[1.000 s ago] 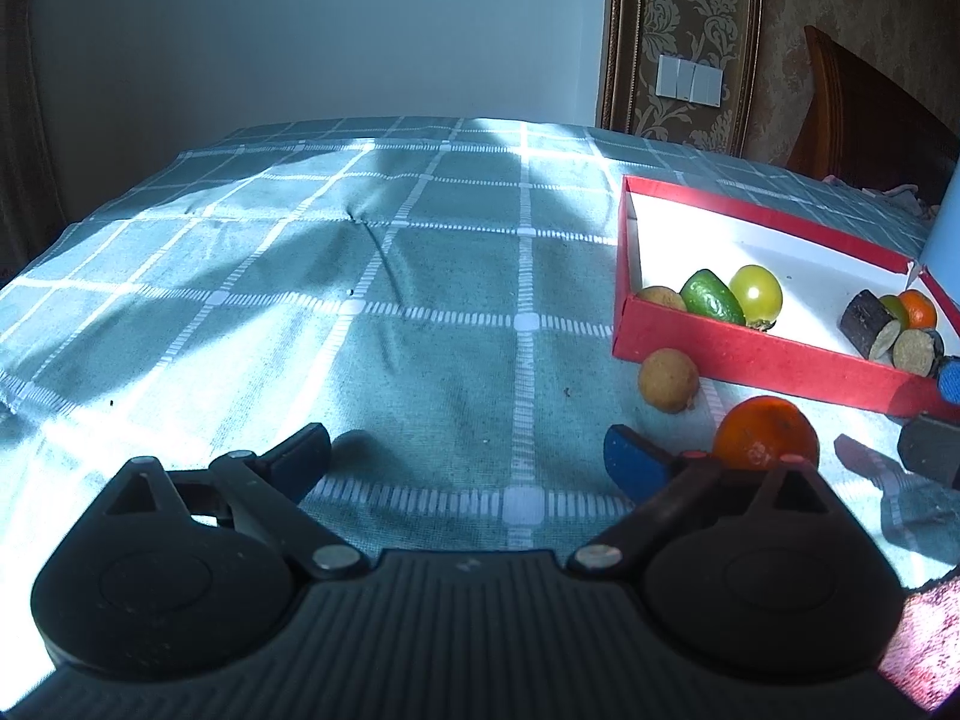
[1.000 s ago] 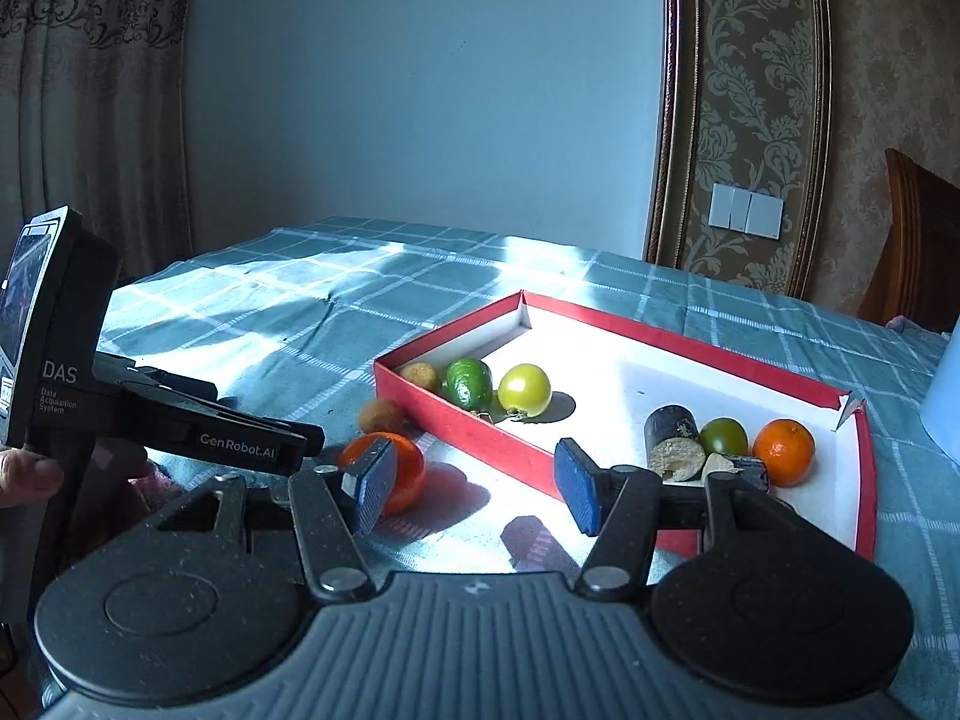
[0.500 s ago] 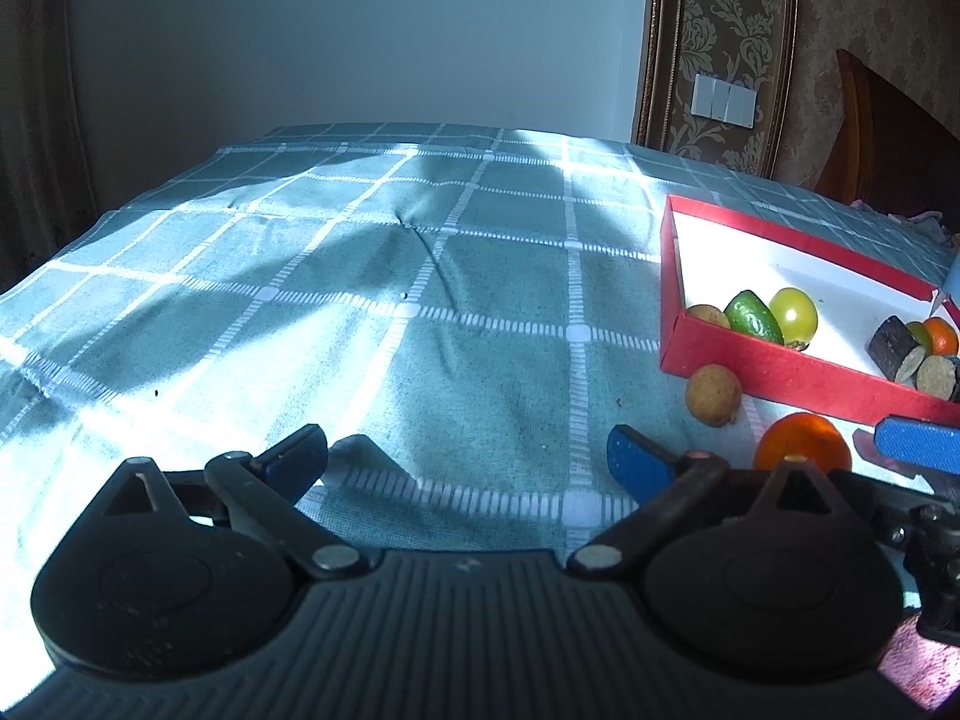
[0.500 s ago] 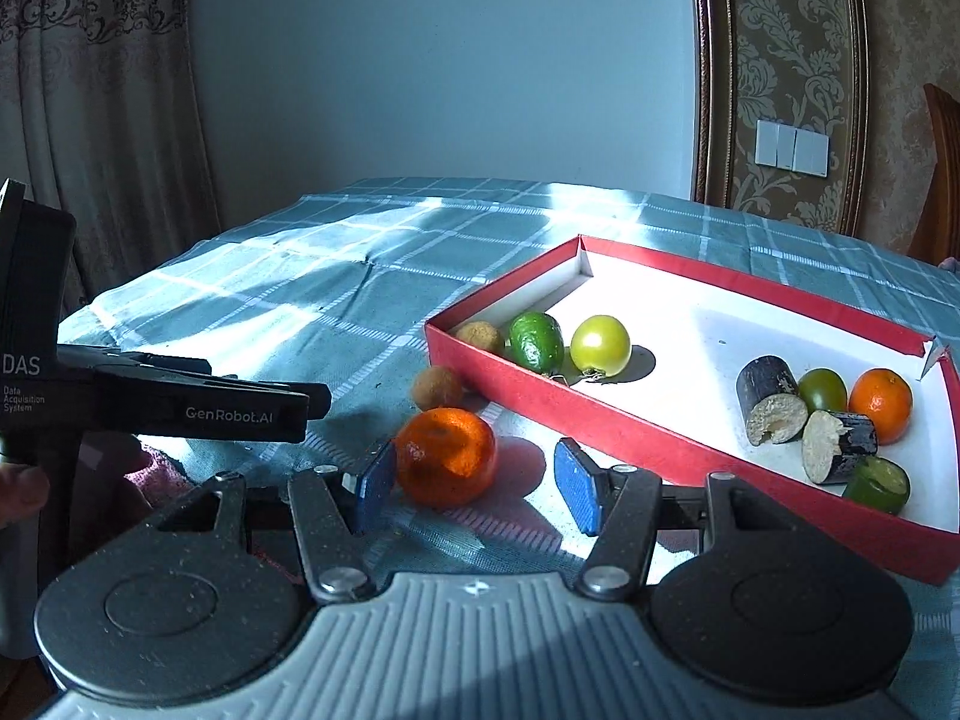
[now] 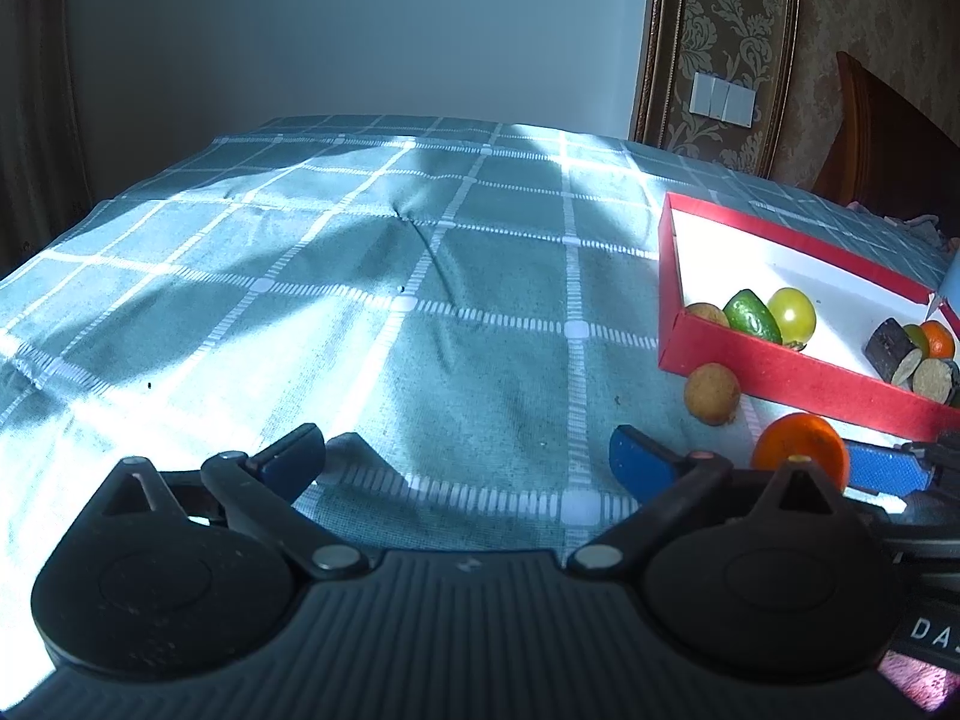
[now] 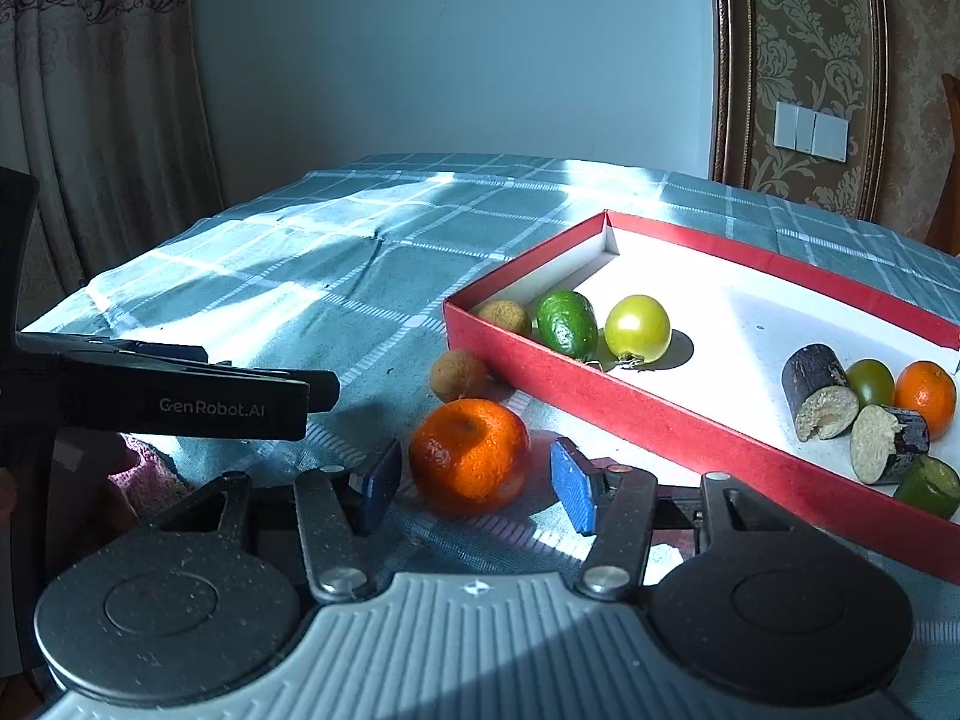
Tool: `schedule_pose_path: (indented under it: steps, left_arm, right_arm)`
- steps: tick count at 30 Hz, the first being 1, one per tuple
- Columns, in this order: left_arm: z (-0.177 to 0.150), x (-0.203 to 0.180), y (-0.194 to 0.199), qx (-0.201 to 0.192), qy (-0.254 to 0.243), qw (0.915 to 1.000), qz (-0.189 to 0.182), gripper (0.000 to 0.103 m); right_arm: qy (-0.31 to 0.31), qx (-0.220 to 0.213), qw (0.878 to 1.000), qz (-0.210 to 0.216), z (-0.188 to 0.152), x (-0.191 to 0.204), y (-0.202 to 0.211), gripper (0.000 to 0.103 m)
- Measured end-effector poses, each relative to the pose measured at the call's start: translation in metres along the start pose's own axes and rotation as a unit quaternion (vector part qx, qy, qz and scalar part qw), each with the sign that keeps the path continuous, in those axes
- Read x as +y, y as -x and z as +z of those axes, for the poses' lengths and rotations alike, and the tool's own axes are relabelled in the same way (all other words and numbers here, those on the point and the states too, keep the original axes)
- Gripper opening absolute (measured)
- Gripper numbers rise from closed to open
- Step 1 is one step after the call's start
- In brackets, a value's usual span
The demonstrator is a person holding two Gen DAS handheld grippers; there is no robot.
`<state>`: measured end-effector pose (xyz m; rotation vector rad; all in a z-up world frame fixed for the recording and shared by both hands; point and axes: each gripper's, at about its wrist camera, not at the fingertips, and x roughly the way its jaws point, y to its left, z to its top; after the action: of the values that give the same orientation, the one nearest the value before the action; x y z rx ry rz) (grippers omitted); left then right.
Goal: Organize fruits
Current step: 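Close the right tool on the tangerine while the left tool moves to the brown longan, then lift the tangerine with the right tool while the left tool grasps the longan and carries it over the box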
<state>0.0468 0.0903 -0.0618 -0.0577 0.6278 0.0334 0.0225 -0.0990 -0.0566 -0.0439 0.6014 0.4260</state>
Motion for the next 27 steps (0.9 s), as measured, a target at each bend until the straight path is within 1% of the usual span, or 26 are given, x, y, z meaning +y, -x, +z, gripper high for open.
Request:
schedule_pose_path:
  steps: [4,6,9,11,13,16,18,19,21,24,26,27]
  left_arm:
    - [0.000,-0.005,0.002,-0.005,-0.012,0.9999,0.008,0.101]
    - [0.001,-0.009,0.005,-0.011,-0.024,0.9996,0.005,0.101]
    - [0.004,-0.018,0.012,-0.021,-0.039,0.9989,-0.015,0.101]
    - [0.006,-0.026,0.015,-0.028,-0.054,0.9978,-0.028,0.101]
    - [0.007,-0.040,0.017,-0.038,-0.080,0.9954,-0.036,0.102]
    - [0.008,-0.055,0.012,-0.036,-0.111,0.9916,-0.056,0.103]
    - [0.009,-0.062,0.008,-0.032,-0.122,0.9896,-0.070,0.103]
    - [0.009,-0.066,0.005,-0.028,-0.127,0.9887,-0.074,0.102]
    - [0.009,-0.072,0.000,-0.021,-0.137,0.9872,-0.079,0.087]
    - [0.011,-0.075,-0.007,-0.011,-0.139,0.9853,-0.099,0.086]
    - [0.012,-0.076,-0.011,-0.007,-0.139,0.9854,-0.098,0.085]
    - [0.013,-0.076,-0.013,-0.005,-0.138,0.9853,-0.100,0.082]
  right_arm:
    - [-0.005,-0.006,1.000,-0.003,-0.002,-0.001,0.002,0.043]
    - [-0.008,-0.008,1.000,-0.005,-0.003,-0.004,0.006,0.043]
    - [-0.008,-0.019,1.000,-0.019,-0.005,-0.011,0.019,0.043]
    - [0.003,-0.024,0.999,-0.040,-0.008,-0.016,0.029,0.043]
    - [0.007,-0.028,0.998,-0.060,-0.013,-0.024,0.039,0.043]
    - [-0.003,-0.025,0.997,-0.080,-0.019,-0.039,0.049,0.043]
    - [-0.014,-0.022,0.996,-0.088,-0.023,-0.049,0.054,0.043]
    - [-0.022,-0.024,0.995,-0.093,-0.025,-0.054,0.056,0.043]
    - [-0.034,-0.025,0.994,-0.098,-0.027,-0.061,0.058,0.043]
    - [-0.049,-0.028,0.994,-0.097,-0.029,-0.069,0.059,0.043]
    - [-0.053,-0.030,0.993,-0.097,-0.030,-0.072,0.059,0.043]
    - [-0.054,-0.032,0.993,-0.096,-0.030,-0.073,0.060,0.043]
